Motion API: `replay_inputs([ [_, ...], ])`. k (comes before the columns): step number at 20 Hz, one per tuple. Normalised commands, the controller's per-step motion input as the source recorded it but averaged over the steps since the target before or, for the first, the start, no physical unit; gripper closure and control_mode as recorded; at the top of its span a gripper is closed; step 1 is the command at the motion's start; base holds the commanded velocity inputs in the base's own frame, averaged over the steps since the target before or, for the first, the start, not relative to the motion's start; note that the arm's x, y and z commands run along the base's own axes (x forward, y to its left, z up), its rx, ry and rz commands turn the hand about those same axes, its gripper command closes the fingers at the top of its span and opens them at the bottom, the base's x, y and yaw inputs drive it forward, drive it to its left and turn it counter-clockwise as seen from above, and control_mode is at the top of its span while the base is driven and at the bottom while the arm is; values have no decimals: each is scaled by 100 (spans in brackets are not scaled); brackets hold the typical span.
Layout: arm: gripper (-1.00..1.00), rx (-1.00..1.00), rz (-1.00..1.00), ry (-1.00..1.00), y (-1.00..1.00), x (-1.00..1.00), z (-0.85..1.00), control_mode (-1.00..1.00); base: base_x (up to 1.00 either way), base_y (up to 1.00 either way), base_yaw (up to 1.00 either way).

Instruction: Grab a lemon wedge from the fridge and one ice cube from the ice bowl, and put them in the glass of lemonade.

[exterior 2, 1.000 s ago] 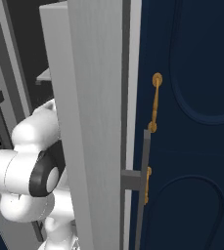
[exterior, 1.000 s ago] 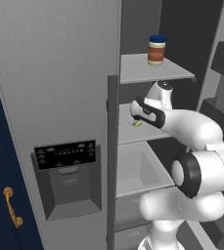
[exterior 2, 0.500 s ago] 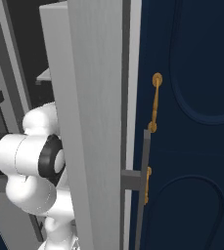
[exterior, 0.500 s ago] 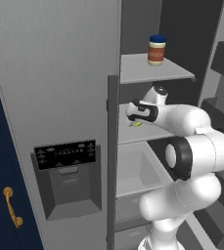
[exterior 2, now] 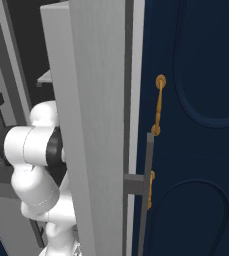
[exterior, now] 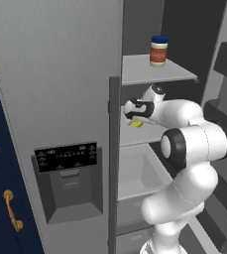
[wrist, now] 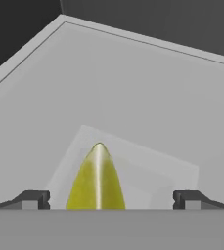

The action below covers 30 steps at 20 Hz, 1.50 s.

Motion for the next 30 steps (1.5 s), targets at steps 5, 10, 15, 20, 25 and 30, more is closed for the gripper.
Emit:
replay_inputs([
  [5, -100, 0, 0, 1, 16, 34, 1, -100, 0, 0, 0],
  [10, -100, 1, 0, 1, 0, -69, -1, -100, 0, 0, 0],
  [15, -100, 1, 0, 0, 0, -57, -2, -100, 0, 0, 0],
  [20, -100, 0, 0, 0, 0, 31, -1, -100, 0, 0, 0],
  [25, -100, 0, 0, 0, 0, 3, -16, -100, 0, 0, 0],
  [30, -100, 0, 0, 0, 0, 0, -43, -100, 0, 0, 0],
])
